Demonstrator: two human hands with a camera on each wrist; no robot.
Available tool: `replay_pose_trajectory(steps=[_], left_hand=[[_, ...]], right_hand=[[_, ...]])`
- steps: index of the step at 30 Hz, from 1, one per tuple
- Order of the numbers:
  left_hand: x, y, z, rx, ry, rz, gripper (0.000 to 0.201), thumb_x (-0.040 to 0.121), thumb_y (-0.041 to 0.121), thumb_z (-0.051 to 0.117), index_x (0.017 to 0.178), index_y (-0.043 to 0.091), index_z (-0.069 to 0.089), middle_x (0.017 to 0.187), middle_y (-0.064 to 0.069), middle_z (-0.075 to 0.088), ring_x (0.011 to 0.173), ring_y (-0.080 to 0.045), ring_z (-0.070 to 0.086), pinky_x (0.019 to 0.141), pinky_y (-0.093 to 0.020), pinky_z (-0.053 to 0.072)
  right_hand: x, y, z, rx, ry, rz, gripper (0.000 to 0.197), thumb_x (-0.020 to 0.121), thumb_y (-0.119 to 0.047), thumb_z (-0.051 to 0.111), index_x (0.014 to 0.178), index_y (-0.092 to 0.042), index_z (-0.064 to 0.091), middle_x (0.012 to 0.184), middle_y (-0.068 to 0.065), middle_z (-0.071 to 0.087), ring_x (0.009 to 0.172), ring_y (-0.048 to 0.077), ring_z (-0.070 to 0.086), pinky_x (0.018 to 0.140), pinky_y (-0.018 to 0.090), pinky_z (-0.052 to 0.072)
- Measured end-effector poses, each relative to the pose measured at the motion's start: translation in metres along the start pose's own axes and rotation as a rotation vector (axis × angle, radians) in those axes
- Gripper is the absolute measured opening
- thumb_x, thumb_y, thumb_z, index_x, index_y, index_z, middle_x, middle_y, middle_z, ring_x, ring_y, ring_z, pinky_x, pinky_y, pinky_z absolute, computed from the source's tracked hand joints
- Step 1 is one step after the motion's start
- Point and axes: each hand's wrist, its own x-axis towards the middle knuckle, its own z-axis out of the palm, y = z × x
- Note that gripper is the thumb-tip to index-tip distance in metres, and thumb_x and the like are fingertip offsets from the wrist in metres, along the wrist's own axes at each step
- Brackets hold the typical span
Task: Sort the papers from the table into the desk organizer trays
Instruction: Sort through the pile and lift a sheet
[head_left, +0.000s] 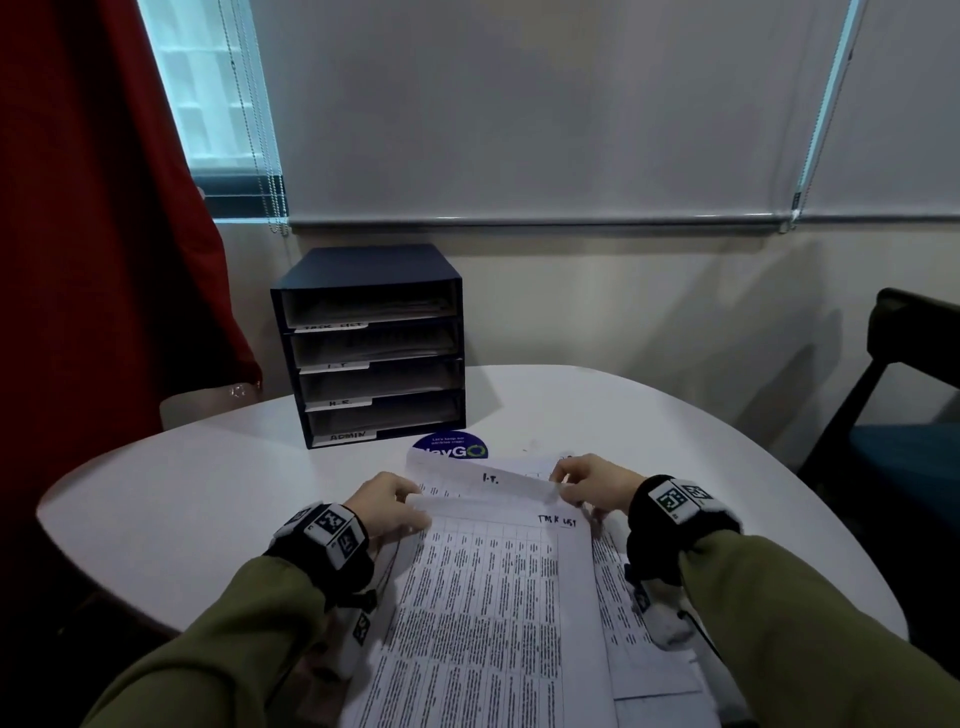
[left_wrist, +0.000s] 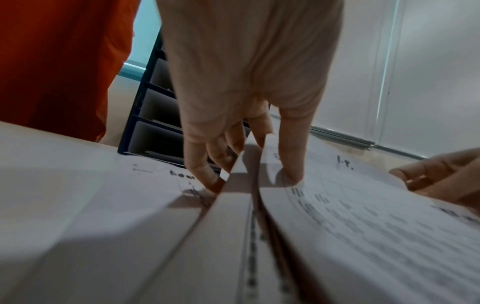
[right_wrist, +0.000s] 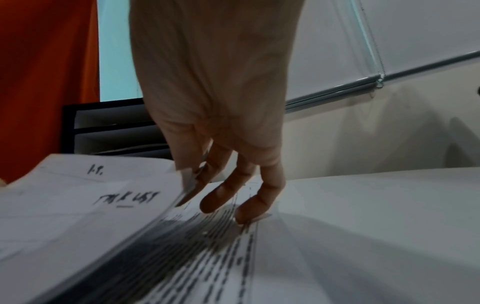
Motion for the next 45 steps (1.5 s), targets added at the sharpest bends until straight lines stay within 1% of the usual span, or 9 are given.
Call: replay_pose_trajectory(steps=[5,8,12,16,21,27,32,39,45], left_hand=[[0.007,-0.017,-0.001,0.074,-0.029,-0.001,0.032,0.081,0.006,0.066,0.112,0.003,0.058,0.097,-0.011,0.055,0.077,-0.017,0.058,0.055,-0.014,0.046],[0.007,-0.022,-0.004,0.125,-0.068,-0.007,0.023,0.082,0.007,0.065,0.097,0.015,0.051,0.1,-0.009,0.056,0.084,-0.019,0.055,0.063,-0.019,0.047],[0.003,-0.02,-0.008,0.114,-0.078,-0.052,0.05,0.08,0.011,0.068,0.117,0.02,0.036,0.1,-0.012,0.055,0.079,-0.021,0.056,0.069,-0.03,0.048],[-0.002,-0.015,-0.01,-0.02,-0.092,-0.04,0.089,0.08,-0.001,0.067,0.147,0.018,0.011,0.135,-0.02,0.051,0.122,-0.032,0.052,0.089,-0.03,0.048],[-0.016,-0.006,-0.008,-0.113,-0.115,-0.032,0.035,0.085,-0.01,0.059,0.116,-0.001,0.045,0.088,-0.006,0.061,0.087,-0.023,0.059,0.055,-0.014,0.053],[-0.021,-0.002,-0.004,-0.173,-0.108,-0.005,0.04,0.086,-0.017,0.052,0.125,-0.011,0.046,0.127,-0.027,0.055,0.092,-0.027,0.059,0.057,-0.015,0.053],[-0.019,-0.006,-0.004,-0.216,-0.079,-0.015,0.039,0.086,-0.015,0.054,0.124,-0.012,0.049,0.122,-0.029,0.057,0.07,-0.012,0.058,0.048,-0.012,0.052],[-0.017,-0.013,-0.011,-0.23,-0.08,-0.066,0.032,0.09,0.002,0.058,0.122,0.002,0.056,0.084,-0.003,0.064,0.064,-0.01,0.058,0.05,-0.016,0.046],[-0.024,-0.005,-0.01,-0.374,-0.048,-0.121,0.01,0.096,0.002,0.048,0.09,0.006,0.054,0.076,-0.006,0.056,0.046,-0.007,0.059,0.039,-0.015,0.045]], right_hand=[[0.005,-0.006,-0.005,-0.026,0.169,0.132,0.026,0.092,-0.011,0.049,0.115,-0.013,0.06,0.105,0.006,0.056,0.093,0.022,0.057,0.074,0.033,0.051],[0.013,0.006,-0.012,-0.027,0.319,0.308,0.049,0.088,-0.007,0.051,0.136,-0.003,0.041,0.132,0.018,0.043,0.117,0.034,0.051,0.087,0.039,0.051],[0.015,0.017,-0.009,0.23,0.288,0.314,0.012,0.08,0.0,0.061,0.087,-0.009,0.059,0.088,0.012,0.056,0.086,0.027,0.055,0.072,0.032,0.051],[0.013,0.016,-0.006,0.188,0.486,0.263,0.02,0.076,0.0,0.052,0.064,-0.015,0.048,0.074,0.008,0.055,0.082,0.029,0.057,0.06,0.026,0.049],[0.003,0.015,-0.016,0.081,0.55,0.158,0.016,0.074,-0.006,0.059,0.065,-0.019,0.055,0.09,0.013,0.067,0.084,0.035,0.067,0.078,0.046,0.059],[-0.015,0.009,-0.014,-0.302,0.585,0.011,0.014,0.092,-0.022,0.051,0.081,-0.014,0.054,0.087,0.01,0.067,0.079,0.032,0.06,0.069,0.034,0.051],[-0.022,0.0,-0.01,-0.465,0.67,-0.136,0.021,0.095,-0.036,0.048,0.096,-0.022,0.064,0.098,-0.004,0.057,0.086,0.028,0.058,0.069,0.03,0.037],[-0.01,0.0,-0.008,0.108,0.588,0.057,0.01,0.097,-0.012,0.035,0.096,-0.012,0.045,0.093,0.01,0.054,0.084,0.03,0.053,0.07,0.033,0.041],[-0.009,0.016,-0.007,0.622,0.369,0.33,0.027,0.092,0.011,0.031,0.075,0.0,0.049,0.075,0.017,0.057,0.058,0.028,0.057,0.037,0.031,0.051]])
